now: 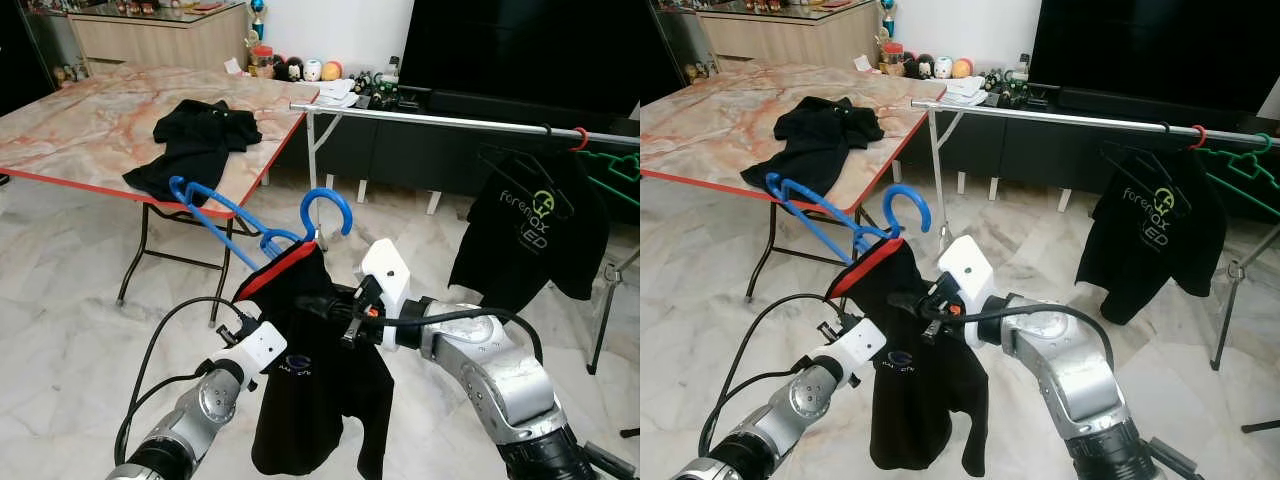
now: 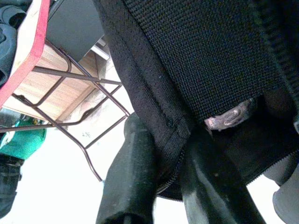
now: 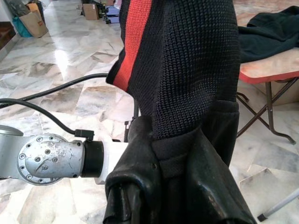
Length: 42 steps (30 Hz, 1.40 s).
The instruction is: Hang hanger
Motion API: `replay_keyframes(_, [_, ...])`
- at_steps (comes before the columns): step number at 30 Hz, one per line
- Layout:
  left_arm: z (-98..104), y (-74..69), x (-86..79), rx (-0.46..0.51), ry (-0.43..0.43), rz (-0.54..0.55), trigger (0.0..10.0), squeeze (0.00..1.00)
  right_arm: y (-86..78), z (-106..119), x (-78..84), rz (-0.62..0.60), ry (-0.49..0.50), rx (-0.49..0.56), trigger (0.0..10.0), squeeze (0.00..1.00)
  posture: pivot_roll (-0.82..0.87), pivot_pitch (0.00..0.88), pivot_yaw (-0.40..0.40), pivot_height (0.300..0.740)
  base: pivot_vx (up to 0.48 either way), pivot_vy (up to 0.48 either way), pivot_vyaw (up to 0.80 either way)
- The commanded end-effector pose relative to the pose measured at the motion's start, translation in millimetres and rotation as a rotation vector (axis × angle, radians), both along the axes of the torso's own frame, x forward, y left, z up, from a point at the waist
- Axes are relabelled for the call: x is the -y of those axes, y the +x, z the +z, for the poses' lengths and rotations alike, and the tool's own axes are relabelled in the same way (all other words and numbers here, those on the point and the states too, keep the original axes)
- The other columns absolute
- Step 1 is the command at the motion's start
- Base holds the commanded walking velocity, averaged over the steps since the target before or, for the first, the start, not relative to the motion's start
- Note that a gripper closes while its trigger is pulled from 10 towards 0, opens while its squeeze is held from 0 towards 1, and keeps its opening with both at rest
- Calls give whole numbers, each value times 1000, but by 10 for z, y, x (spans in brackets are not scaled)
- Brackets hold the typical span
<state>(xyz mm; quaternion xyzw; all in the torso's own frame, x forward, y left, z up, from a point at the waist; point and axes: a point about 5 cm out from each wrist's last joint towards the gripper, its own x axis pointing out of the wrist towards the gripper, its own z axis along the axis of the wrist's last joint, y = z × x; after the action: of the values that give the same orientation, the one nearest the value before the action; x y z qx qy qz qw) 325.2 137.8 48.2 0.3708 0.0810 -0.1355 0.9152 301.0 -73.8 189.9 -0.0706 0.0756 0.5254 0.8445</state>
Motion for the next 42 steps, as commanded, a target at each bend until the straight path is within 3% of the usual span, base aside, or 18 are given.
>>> replay_keyframes(1, [11, 17, -14, -3, -15, 8, 0, 0, -40, 83, -10, 22, -5, 42, 0, 0, 4, 52, -51, 740, 0, 0, 0])
replay_keyframes(9, [1, 7, -19, -19, -92, 38, 0, 0, -44, 21, 43, 19, -54, 47, 0, 0, 3, 54, -53, 740, 0, 0, 0])
replay_keyframes(13, [6, 4, -68, -19, -161, 84, 0, 0, -64, -194, 223, 1, -160, 20, 0, 0, 5, 56, -55, 740, 0, 0, 0])
replay_keyframes(18, [-14, -8, -89, -42, -207, 103, 0, 0, -65, -304, 375, -36, -195, -10, 0, 0, -1, 57, -52, 740, 0, 0, 0])
replay_keyframes(22, [-60, -41, -134, -74, -247, 130, 0, 0, -20, -463, 635, -117, -175, -40, 0, 0, -2, 56, -49, 740, 0, 0, 0])
replay_keyframes(25, [-69, -50, -157, -75, -238, 130, 0, 0, -39, -497, 713, -107, -135, -48, 0, 0, 1, 55, -49, 740, 0, 0, 0])
replay_keyframes(28, [-81, -62, -189, -81, -235, 139, 0, 0, -165, -601, 891, -18, -166, -99, 0, 0, 5, 54, -46, 740, 0, 0, 0])
replay_keyframes(34, [-81, -62, -200, -85, -227, 135, 0, 0, -187, -736, 1168, -44, -193, -161, 0, 0, -1, 51, -48, 740, 0, 0, 0])
replay_keyframes(35, [-75, -54, -191, -84, -216, 129, 0, 0, -256, -861, 1352, -42, -224, -222, 0, 0, 0, 52, -46, 740, 0, 0, 0])
replay_keyframes(36, [-72, -50, -186, -85, -220, 130, 0, 0, -299, -904, 1411, -28, -233, -251, 0, 0, -2, 53, -45, 740, 0, 0, 0])
replay_keyframes(39, [-68, -46, -184, -90, -251, 143, 0, 0, -512, -1072, 1551, 90, -293, -379, 0, 0, -2, 57, -45, 740, 0, 0, 0])
replay_keyframes(42, [-69, -49, -202, -91, -249, 147, 0, 0, -554, -1124, 1590, 111, -310, -419, 0, 0, 3, 58, -45, 740, 0, 0, 0])
